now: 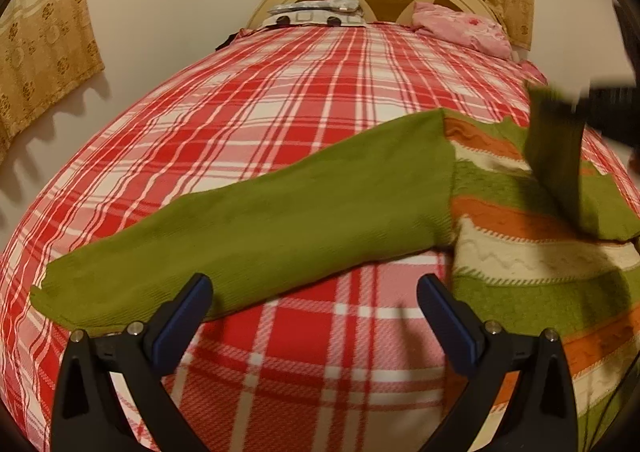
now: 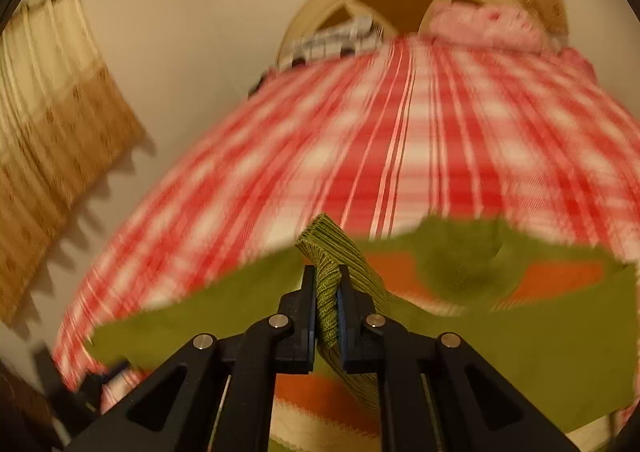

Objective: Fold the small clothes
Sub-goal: 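Lift the held sleeve and fold it across the sweater body, then release, then move the left tool to the other sleeve cuff and grasp it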

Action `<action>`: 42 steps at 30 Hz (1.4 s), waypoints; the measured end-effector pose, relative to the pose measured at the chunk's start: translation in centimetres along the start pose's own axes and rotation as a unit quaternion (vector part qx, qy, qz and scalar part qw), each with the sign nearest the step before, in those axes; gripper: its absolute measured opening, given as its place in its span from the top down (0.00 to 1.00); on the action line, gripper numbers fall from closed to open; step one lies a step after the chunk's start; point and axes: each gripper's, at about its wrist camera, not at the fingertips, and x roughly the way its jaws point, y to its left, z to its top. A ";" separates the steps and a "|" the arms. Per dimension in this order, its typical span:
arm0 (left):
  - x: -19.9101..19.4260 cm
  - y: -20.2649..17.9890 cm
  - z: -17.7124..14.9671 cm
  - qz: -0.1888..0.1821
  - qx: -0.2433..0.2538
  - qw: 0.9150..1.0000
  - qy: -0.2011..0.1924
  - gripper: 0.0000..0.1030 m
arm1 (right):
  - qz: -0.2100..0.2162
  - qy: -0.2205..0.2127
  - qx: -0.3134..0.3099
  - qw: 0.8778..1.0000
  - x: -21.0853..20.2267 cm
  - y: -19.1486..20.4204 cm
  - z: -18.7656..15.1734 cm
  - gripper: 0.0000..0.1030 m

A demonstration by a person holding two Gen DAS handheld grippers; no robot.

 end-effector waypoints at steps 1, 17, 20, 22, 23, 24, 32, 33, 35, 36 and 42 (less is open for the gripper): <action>0.1 0.3 -0.1 0.001 -0.004 1.000 0.001 0.00 | 0.007 0.016 -0.003 1.000 1.2 0.0 -0.9 0.92; -1.1 9.6 -3.0 0.101 -0.045 0.994 0.002 0.00 | -0.040 0.025 -0.011 0.999 -6.9 -10.7 -6.4 0.25; -0.5 12.1 -3.5 0.118 -0.069 0.990 0.018 0.00 | -0.154 0.026 0.053 0.986 -8.8 -16.8 -7.0 0.25; -0.3 13.2 -3.8 0.121 -0.083 0.989 0.023 0.00 | -0.149 0.046 0.095 0.983 -8.2 -18.9 -7.6 0.25; -0.3 13.5 -3.9 0.123 -0.089 0.988 0.026 0.00 | -0.126 0.084 0.102 0.983 -6.5 -19.3 -8.4 0.24; -0.3 13.6 -3.9 0.125 -0.092 0.988 0.028 0.00 | -0.138 0.095 0.080 0.982 -5.6 -18.6 -8.5 0.24; -1.3 16.7 -3.8 0.158 -0.116 0.980 0.024 0.00 | -0.124 0.064 -0.033 0.990 -4.7 -9.2 -6.8 0.24; -1.5 17.3 -3.9 0.161 -0.119 0.979 0.027 0.00 | -0.117 0.062 -0.036 0.991 -4.0 -8.1 -6.4 0.24; -1.5 18.3 -4.2 0.165 -0.127 0.978 0.030 0.00 | -0.107 0.067 -0.045 0.991 -1.9 -6.0 -6.2 0.24; -1.4 18.8 -4.3 0.163 -0.131 0.977 0.033 0.00 | -0.093 0.080 -0.050 0.991 -0.5 -5.2 -6.5 0.24; -1.5 20.8 -5.1 0.176 -0.141 0.973 0.039 0.00 | -0.030 0.083 -0.123 0.989 0.8 0.8 -8.2 0.24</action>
